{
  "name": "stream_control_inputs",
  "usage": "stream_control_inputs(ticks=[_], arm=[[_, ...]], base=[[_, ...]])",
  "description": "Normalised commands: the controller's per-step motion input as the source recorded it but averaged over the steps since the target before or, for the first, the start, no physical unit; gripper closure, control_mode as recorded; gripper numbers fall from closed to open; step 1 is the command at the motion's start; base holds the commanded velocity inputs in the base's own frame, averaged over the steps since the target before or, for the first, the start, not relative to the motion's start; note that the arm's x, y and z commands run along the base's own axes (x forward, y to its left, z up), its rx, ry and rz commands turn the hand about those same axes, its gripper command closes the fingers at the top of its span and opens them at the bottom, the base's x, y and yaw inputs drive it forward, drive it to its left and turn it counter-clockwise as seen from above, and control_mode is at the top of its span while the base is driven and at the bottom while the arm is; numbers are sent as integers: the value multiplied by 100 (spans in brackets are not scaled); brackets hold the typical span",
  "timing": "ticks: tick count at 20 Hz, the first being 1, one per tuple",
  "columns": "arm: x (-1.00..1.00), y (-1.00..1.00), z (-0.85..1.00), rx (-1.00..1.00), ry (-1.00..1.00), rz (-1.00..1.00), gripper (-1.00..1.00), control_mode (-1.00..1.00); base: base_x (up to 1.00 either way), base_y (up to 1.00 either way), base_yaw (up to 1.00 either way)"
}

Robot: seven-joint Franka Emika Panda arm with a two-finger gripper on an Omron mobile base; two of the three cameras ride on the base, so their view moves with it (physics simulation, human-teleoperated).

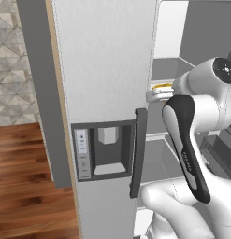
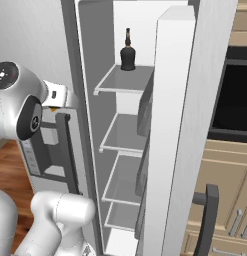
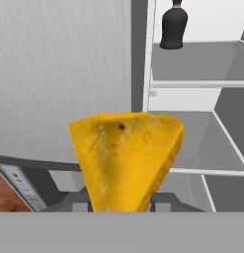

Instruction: Pick the cheese from the fridge and the cheese grater from the cabinet and place them next to the salad bowl.

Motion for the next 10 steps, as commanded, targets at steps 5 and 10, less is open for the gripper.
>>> stream_control_inputs(ticks=[5, 10], arm=[[0, 0, 0, 0, 0, 0, 100, 100], [0, 0, 0, 0, 0, 0, 100, 100]], base=[[-50, 0, 0], [-32, 0, 0]])
